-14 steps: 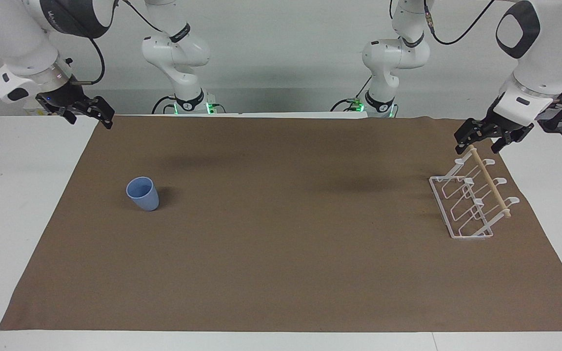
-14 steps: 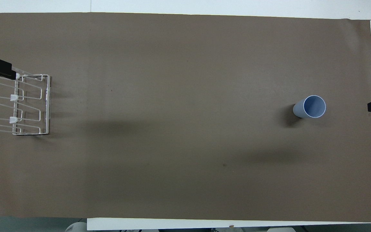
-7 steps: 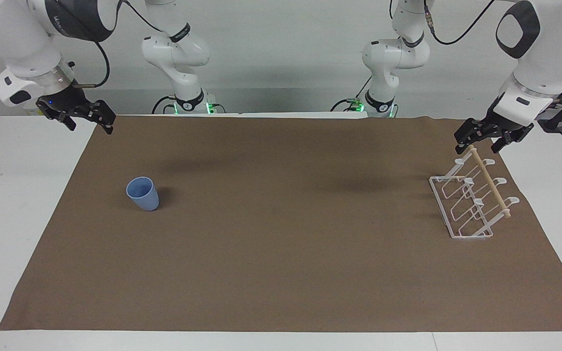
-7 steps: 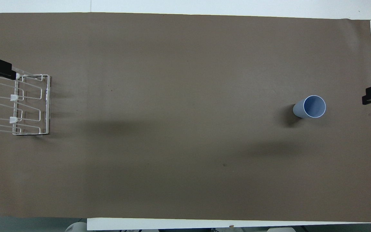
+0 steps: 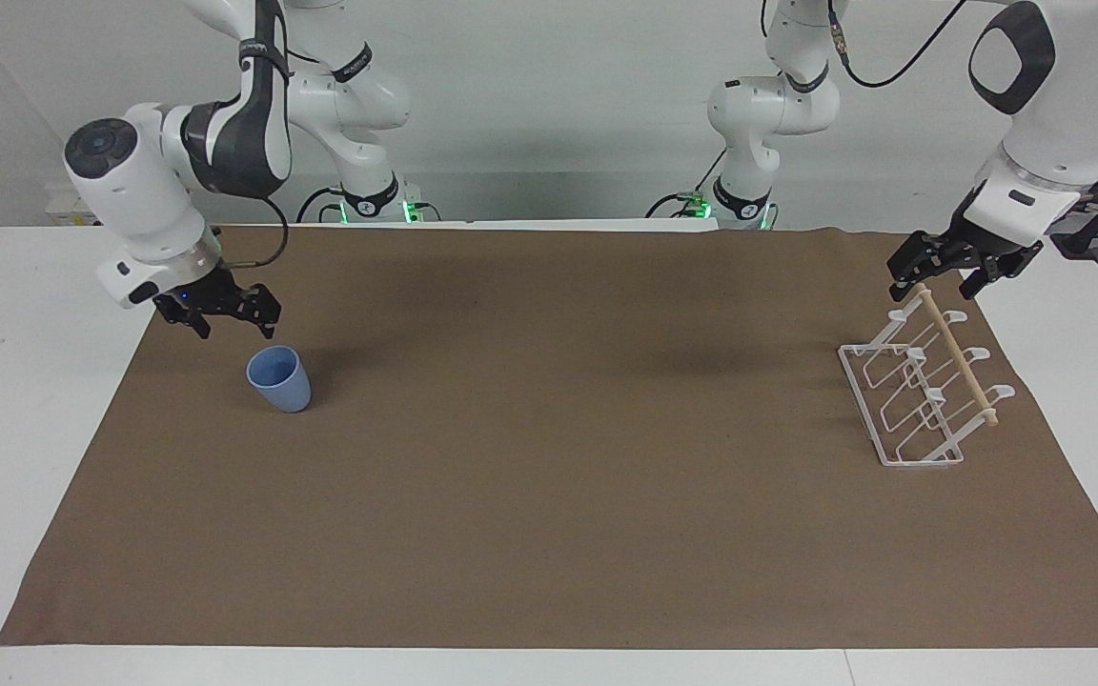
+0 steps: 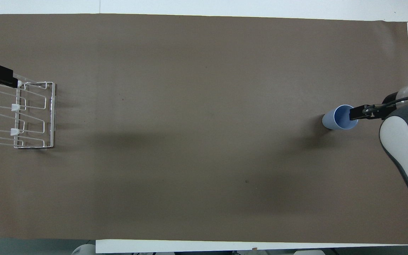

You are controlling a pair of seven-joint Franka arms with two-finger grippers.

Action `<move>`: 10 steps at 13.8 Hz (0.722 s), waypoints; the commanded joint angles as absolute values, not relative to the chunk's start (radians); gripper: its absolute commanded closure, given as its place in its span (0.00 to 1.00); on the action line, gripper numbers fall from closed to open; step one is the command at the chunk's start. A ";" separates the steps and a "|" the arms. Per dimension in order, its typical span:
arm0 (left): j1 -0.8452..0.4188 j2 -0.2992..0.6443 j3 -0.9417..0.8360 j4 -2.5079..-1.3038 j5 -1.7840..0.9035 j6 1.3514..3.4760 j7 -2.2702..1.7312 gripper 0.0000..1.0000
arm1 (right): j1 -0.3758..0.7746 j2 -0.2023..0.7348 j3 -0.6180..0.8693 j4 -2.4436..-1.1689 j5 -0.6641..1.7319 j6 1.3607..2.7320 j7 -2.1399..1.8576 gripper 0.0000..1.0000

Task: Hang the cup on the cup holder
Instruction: 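Reach the right gripper to the blue cup rim and grasp it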

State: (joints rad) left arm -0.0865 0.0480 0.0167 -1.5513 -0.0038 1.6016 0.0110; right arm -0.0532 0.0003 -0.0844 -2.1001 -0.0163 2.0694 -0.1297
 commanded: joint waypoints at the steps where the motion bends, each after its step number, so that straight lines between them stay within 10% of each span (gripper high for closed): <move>1: -0.087 0.020 0.015 -1.580 0.017 1.595 -0.002 0.00 | -0.057 0.057 -0.083 -2.105 0.008 2.132 -0.164 0.07; 6: -0.087 0.020 0.015 -1.580 0.017 1.595 -0.002 0.00 | -0.061 0.089 -0.083 -2.134 0.008 2.193 -0.179 0.25; 10: -0.087 0.020 0.015 -1.580 0.017 1.595 -0.002 0.00 | -0.066 0.095 -0.083 -2.137 0.008 2.209 -0.216 0.87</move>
